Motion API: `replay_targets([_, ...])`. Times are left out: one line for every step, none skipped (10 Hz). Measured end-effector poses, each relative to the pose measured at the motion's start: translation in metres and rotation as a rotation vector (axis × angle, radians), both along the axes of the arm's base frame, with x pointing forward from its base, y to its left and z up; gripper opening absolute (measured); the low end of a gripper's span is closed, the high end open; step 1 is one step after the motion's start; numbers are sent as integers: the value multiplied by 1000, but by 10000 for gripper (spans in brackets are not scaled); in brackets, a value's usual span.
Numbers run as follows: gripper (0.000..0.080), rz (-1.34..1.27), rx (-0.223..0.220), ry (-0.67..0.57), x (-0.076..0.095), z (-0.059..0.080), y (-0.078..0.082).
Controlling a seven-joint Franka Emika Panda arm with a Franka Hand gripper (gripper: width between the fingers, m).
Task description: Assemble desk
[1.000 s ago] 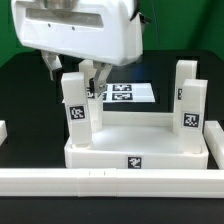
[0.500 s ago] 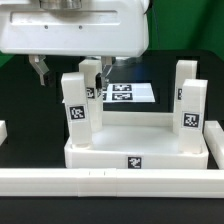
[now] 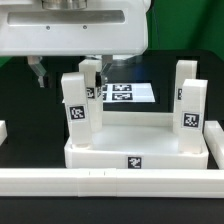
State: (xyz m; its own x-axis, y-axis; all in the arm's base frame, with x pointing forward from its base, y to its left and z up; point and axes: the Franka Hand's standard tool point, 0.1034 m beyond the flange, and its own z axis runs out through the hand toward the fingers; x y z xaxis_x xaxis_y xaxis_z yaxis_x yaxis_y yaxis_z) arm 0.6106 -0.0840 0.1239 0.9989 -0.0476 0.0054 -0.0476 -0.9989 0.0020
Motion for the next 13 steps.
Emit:
replay_targets([433, -1, 0, 0, 0, 0, 0])
replay_targets([433, -1, 0, 0, 0, 0, 0])
replay_targets([293, -15, 0, 0, 0, 0, 0])
replay_targets([294, -29, 0, 0, 0, 0, 0])
replay_targets([294, -35, 0, 0, 0, 0, 0])
replay_targets([294, -92, 2, 0, 0, 0, 0])
replay_targets([294, -189, 2, 0, 0, -1, 0])
replay_targets([294, -246, 2, 0, 0, -1, 0])
replay_targets([294, -283, 2, 0, 0, -1, 0])
replay_targets([294, -381, 3, 0, 0, -1, 1])
replay_targets([294, -449, 3, 1, 0, -1, 1])
replay_targets([294, -499, 4, 1, 0, -1, 1])
replay_targets([294, -628, 6, 1, 0, -2, 1])
